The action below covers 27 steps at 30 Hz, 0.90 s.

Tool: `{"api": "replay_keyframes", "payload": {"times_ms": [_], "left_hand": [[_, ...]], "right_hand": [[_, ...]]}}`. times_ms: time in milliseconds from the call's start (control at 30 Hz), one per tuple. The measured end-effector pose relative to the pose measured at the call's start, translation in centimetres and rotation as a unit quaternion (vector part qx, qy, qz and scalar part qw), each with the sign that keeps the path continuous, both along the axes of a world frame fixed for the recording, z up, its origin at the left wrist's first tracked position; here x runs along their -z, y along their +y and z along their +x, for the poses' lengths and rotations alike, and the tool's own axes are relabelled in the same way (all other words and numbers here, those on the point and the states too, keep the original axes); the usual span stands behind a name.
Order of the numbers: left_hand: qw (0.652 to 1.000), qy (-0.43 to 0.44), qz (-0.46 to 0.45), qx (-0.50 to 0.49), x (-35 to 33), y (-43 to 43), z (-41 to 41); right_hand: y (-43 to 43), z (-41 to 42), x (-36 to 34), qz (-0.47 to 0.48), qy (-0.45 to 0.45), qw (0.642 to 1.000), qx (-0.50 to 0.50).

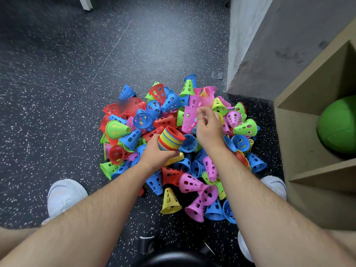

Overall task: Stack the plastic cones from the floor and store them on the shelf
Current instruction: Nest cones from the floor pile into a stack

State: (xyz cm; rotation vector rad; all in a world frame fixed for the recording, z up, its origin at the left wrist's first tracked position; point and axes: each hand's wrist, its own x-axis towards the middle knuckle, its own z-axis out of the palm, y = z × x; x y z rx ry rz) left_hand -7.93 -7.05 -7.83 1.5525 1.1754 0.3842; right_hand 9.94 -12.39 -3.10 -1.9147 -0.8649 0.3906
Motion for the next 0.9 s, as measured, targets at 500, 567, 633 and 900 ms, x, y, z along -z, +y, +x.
{"api": "replay_keyframes", "payload": {"times_ms": [500,567,633,900], "left_hand": [[0.999,-0.022,-0.008,-0.030,-0.1,0.3,1.9],[0.999,-0.031,-0.015,-0.035,0.0,0.6,2.2],[0.998,-0.040,-0.017,-0.043,0.1,0.9,2.5],[0.997,-0.033,-0.024,-0.073,1.3,2.2,2.1]], "right_hand": [[0.3,-0.8,0.5,-0.087,0.095,0.987,-0.094],[1.6,0.2,1.0,-0.106,0.026,0.989,-0.095],[3.0,1.3,1.5,-0.152,-0.065,0.979,-0.118],[7.7,2.5,3.4,-0.300,-0.257,0.886,-0.244]]}}
